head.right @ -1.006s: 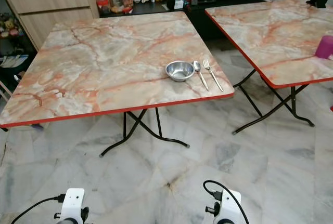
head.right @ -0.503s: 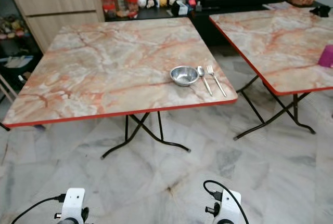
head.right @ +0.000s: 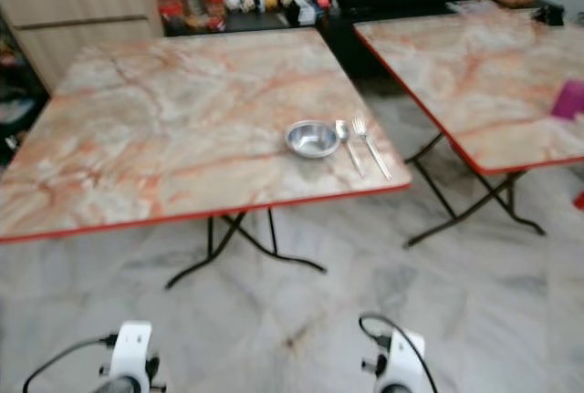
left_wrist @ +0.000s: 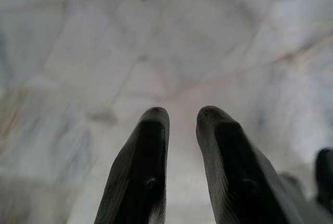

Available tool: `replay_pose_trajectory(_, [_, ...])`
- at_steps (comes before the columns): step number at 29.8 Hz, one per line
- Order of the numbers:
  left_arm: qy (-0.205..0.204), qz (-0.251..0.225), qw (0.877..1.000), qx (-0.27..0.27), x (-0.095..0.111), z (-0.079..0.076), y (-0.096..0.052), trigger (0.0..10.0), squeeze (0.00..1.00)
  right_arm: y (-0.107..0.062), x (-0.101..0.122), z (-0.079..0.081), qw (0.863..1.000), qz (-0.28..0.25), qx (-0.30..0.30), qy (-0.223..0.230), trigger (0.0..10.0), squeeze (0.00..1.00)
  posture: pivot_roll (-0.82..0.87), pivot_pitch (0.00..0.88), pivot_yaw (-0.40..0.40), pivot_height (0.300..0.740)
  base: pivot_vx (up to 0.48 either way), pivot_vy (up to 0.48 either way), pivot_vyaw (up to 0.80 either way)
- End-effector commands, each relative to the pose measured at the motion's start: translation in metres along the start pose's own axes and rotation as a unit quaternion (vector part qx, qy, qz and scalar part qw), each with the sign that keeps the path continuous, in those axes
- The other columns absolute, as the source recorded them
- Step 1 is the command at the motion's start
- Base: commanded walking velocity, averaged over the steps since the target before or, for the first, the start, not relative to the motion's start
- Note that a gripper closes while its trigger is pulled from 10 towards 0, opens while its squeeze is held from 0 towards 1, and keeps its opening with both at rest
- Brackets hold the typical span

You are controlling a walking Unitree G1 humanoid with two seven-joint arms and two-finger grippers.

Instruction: Setting the table

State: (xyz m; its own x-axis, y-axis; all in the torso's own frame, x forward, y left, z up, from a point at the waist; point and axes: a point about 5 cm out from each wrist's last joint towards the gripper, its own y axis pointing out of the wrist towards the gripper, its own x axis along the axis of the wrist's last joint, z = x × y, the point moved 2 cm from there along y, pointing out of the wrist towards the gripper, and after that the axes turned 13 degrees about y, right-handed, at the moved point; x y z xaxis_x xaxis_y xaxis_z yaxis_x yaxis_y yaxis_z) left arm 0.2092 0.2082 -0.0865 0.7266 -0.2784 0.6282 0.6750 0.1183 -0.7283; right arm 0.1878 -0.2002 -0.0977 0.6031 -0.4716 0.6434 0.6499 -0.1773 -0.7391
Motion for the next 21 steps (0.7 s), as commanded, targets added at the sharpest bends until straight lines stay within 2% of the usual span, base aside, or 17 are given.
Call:
replay_pose_trajectory(1, [0.008, 0.017, 1.000, -0.002, -0.0073, -0.0023, -0.0012, 10.0, 0.00, -0.0008, -0.0019, -0.0041, 1.000, 0.003, -0.006, 0.001, 10.0, 0.00, -0.04, 0.000, 0.027, 0.740, 0.000, -0.307, 0.00])
replay_pose_trajectory(16, [0.016, 0.022, 1.000, -0.006, -0.0103, -0.0028, -0.0020, 10.0, 0.00, -0.0001, -0.0007, -0.0020, 1.000, 0.005, -0.002, 0.000, 10.0, 0.00, -0.04, 0.000, 0.029, 0.740, 0.000, -0.327, 0.00])
replay_pose_trajectory(21, [0.017, 0.022, 1.000, -0.004, -0.0099, -0.0018, -0.0018, 10.0, 0.00, -0.0006, -0.0024, -0.0020, 1.000, 0.006, -0.002, 0.003, 10.0, 0.00, -0.04, 0.000, 0.030, 0.740, 0.000, -0.325, -0.40])
